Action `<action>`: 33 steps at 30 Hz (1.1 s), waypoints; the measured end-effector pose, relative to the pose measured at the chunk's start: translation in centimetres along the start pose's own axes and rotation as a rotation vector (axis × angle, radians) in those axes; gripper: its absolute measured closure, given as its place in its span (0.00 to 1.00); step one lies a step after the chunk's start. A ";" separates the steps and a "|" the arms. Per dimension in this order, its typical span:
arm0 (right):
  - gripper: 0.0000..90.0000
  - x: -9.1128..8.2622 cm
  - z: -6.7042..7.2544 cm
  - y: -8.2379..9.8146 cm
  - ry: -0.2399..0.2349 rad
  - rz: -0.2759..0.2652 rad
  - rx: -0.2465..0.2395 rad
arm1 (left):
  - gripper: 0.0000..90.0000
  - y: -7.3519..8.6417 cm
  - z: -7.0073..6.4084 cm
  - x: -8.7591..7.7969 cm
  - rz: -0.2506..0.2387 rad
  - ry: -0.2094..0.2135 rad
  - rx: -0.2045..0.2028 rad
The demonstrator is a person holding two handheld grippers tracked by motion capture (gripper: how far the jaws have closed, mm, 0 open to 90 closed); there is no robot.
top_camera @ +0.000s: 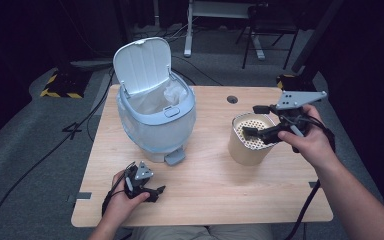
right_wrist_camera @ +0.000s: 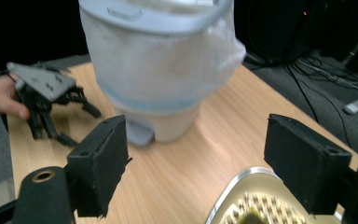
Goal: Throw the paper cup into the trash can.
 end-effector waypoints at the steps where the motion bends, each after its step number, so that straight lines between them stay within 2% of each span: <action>1: 0.25 -0.4 0.1 1.1 0.004 0.006 0.010 | 0.18 0.0 0.0 0.0 0.000 -0.001 -0.003; 2: 0.25 -0.4 0.1 1.1 0.004 0.006 0.010 | 0.17 0.0 0.0 0.0 0.000 -0.001 -0.003; 3: 0.25 -0.8 0.1 2.4 0.015 0.005 0.024 | 0.18 0.0 0.0 0.0 0.001 -0.005 -0.006; 6: 0.25 -1.2 0.2 3.4 0.023 0.007 0.034 | 0.17 0.1 0.0 0.0 0.002 -0.004 -0.009; 8: 0.26 -1.7 0.3 5.1 0.048 0.016 0.042 | 0.17 0.1 0.0 -0.1 0.003 -0.004 -0.008; 9: 0.26 -1.7 0.3 5.1 0.048 0.016 0.042 | 0.17 0.1 0.0 -0.1 0.003 -0.004 -0.008; 10: 0.27 -1.9 0.4 6.3 0.056 0.016 0.054 | 0.18 0.1 0.0 -0.1 0.003 -0.005 -0.008; 13: 0.27 -1.8 0.6 8.5 0.065 0.018 0.079 | 0.18 0.1 0.0 -0.1 0.003 -0.008 -0.008; 14: 0.27 -1.8 0.6 8.5 0.065 0.018 0.079 | 0.18 0.1 0.1 -0.1 0.003 -0.009 -0.008; 15: 0.27 -1.7 0.5 10.1 0.078 0.023 0.096 | 0.18 0.1 0.1 -0.1 0.003 -0.010 -0.008; 17: 0.27 -1.7 0.5 10.6 0.081 0.022 0.099 | 0.17 0.1 0.1 -0.1 0.003 -0.011 -0.008; 18: 0.27 -1.4 0.8 12.1 0.066 0.014 0.118 | 0.18 0.1 0.1 -0.1 0.003 -0.012 -0.009; 19: 0.27 -1.3 0.9 12.7 0.059 0.011 0.127 | 0.18 0.1 0.1 -0.1 0.002 -0.017 -0.014; 24: 0.26 -0.7 0.6 16.9 0.091 0.024 0.169 | 0.18 0.1 0.0 -0.2 0.003 -0.012 -0.020; 27: 0.26 -0.2 0.1 19.2 0.100 0.019 0.206 | 0.22 0.2 0.2 -0.4 0.013 -0.021 -0.026; 28: 0.26 -0.2 0.1 19.2 0.100 0.019 0.206 | 0.24 0.2 0.2 -0.4 0.013 -0.021 -0.026; 29: 0.26 0.2 -0.3 20.5 0.105 0.043 0.231 | 0.25 0.3 0.3 -0.5 0.018 -0.020 -0.032; 31: 0.26 0.7 -0.7 21.7 0.120 0.065 0.246 | 0.26 0.4 0.4 -0.7 0.018 -0.013 -0.042; 32: 0.26 0.7 -0.7 21.7 0.120 0.065 0.246 | 0.26 0.4 0.4 -0.7 0.018 -0.013 -0.042; 33: 0.25 1.3 -1.0 22.7 0.121 0.090 0.256 | 0.26 0.3 0.6 -0.9 0.003 -0.009 -0.052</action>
Point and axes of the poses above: each handheld gripper's, and its own axes: x roughly forward along the jaws, y roughly out of its underside, z roughly to its left, the point moved 10 cm from there along x, roughly forward along the jaws, and after that the axes turned 15 degrees about -y, right-handed, at the moved point
